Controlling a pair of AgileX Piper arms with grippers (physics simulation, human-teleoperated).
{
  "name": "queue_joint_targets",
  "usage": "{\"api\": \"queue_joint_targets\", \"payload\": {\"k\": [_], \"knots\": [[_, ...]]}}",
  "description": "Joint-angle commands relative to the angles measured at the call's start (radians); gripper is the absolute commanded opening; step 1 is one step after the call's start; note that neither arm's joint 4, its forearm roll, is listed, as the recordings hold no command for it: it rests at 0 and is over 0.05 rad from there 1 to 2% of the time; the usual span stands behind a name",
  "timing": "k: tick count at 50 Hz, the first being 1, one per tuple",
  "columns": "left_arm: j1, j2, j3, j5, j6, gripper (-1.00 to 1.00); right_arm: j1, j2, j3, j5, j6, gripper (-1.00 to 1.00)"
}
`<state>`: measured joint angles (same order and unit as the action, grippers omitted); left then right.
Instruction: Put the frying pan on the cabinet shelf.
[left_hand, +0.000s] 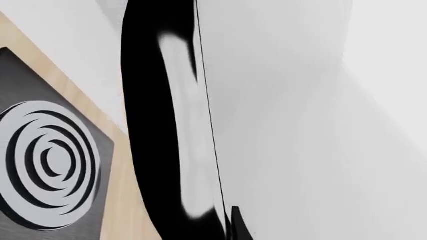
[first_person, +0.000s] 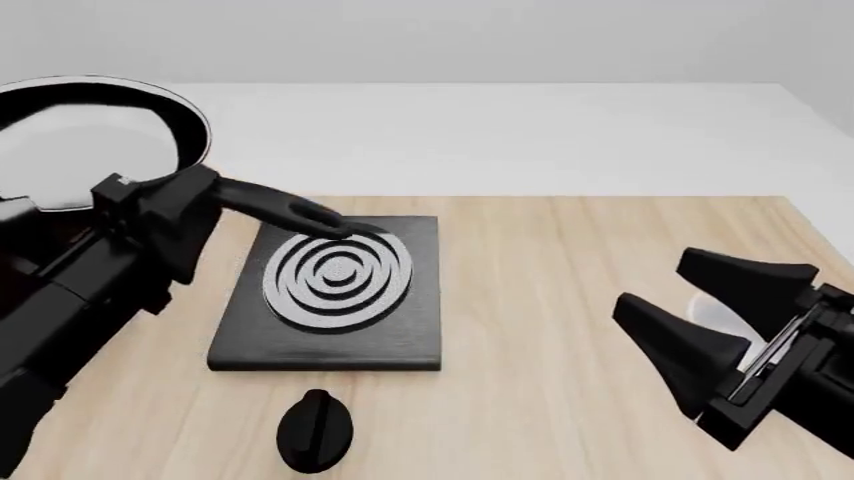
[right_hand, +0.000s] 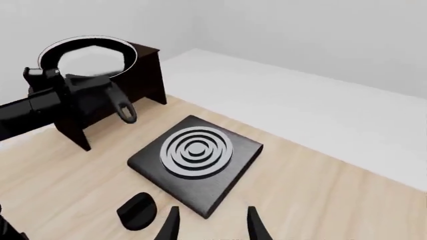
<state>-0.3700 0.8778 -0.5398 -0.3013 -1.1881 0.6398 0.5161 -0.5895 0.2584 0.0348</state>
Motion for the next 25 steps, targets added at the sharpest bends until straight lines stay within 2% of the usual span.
{"api": "queue_joint_targets", "payload": {"k": [1, 6, 9, 22, 25], "knots": [[0.112, 0.021, -0.089, 0.001, -0.008, -1.0, -0.018, -0.04, 0.031, -0.004, 0.015, 1.0], [0.163, 0.065, -0.11, -0.023, -0.013, -1.0, -0.015, -0.045, 0.031, 0.0, 0.016, 1.0], [0.21, 0.101, -0.118, -0.063, -0.049, -1.0, -0.012, -0.046, 0.033, 0.0, 0.021, 1.0], [0.282, 0.209, -0.201, -0.085, -0.052, -1.0, -0.009, -0.031, 0.034, -0.007, 0.021, 1.0], [0.309, 0.228, -0.194, -0.111, -0.078, -1.0, -0.007, -0.028, 0.034, -0.008, 0.022, 1.0]]}}
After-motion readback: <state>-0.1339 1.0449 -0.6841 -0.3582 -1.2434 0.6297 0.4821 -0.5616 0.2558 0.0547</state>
